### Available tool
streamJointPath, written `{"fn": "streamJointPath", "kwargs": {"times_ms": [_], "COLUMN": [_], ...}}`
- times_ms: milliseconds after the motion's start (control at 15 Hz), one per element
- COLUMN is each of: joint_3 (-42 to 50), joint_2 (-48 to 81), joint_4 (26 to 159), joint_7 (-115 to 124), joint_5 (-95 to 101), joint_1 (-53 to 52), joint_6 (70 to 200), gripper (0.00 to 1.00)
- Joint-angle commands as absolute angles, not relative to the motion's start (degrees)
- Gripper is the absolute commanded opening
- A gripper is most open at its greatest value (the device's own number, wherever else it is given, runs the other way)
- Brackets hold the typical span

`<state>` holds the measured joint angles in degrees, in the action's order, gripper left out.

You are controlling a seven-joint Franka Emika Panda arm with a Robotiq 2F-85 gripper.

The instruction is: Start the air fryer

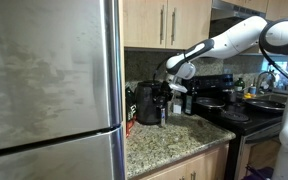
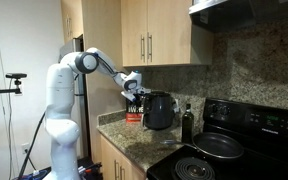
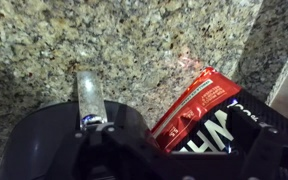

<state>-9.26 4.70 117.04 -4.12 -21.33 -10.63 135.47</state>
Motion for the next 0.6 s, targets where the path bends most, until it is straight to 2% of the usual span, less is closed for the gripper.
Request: {"fn": "streamJointPath", "kwargs": {"times_ms": [0, 67, 133, 400, 533], "joint_3": [-10.6, -11.0, -10.9, -11.1, -10.9], "joint_2": [6.7, 7.3, 6.6, 7.0, 9.0], "joint_4": [119.0, 119.6, 118.0, 118.0, 117.7], "joint_7": [-7.3, -6.9, -4.9, -4.8, -5.1], "joint_5": [-22.1, -22.5, -21.1, -21.0, -20.4], "joint_1": [-10.6, -10.6, -10.1, -10.1, -10.1], "joint_6": [148.1, 151.6, 146.2, 147.2, 151.4], "gripper": [1.00, 1.00, 1.00, 1.00, 1.00]}}
